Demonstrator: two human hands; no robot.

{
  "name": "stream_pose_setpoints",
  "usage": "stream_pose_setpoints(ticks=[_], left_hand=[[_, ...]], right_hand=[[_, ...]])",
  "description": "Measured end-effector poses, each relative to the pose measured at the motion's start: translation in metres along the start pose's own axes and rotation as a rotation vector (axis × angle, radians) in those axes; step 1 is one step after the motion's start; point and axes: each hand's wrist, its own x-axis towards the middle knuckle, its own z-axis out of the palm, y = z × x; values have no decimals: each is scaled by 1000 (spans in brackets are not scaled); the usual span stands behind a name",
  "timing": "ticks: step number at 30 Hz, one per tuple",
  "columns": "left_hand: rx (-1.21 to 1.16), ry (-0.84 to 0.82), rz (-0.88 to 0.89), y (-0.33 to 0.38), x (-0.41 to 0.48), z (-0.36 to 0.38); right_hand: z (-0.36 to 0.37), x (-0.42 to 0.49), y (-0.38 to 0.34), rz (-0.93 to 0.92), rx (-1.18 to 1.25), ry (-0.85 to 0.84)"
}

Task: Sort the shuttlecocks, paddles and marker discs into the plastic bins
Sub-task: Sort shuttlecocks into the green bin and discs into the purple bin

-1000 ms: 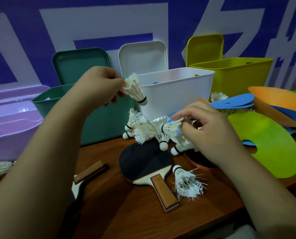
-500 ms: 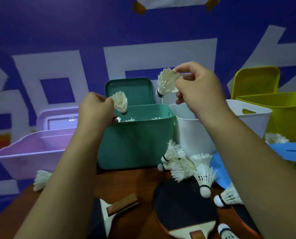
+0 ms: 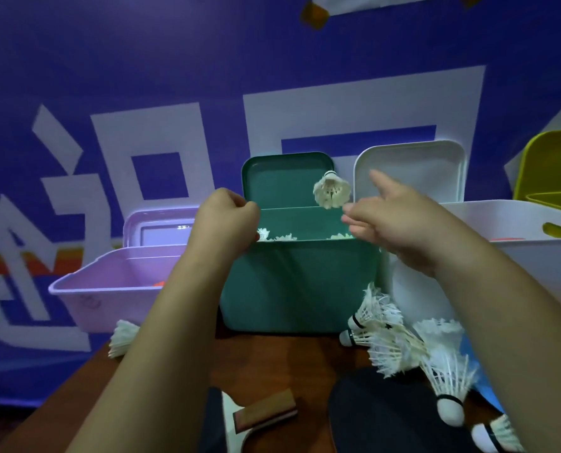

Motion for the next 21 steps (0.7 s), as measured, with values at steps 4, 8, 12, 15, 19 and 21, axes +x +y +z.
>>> stream_pose_setpoints(ticks=[4, 8, 12, 15, 19, 21], left_hand=[[85, -82, 51, 7, -4, 3], [112, -251, 130, 16, -13, 7], [205, -385, 206, 21, -24, 17], [270, -491, 235, 23, -31, 27], [322, -660, 306, 23, -40, 42], [341, -771, 346, 20, -44, 53]], right_hand=[[0, 6, 7, -36, -97, 95], [-9, 3, 0, -27, 7, 99], [-15, -4, -3, -30, -81, 77], [-18, -12, -3, -32, -119, 42], [-26, -22, -6, -36, -123, 21], [-31, -29, -5, -33, -133, 5]])
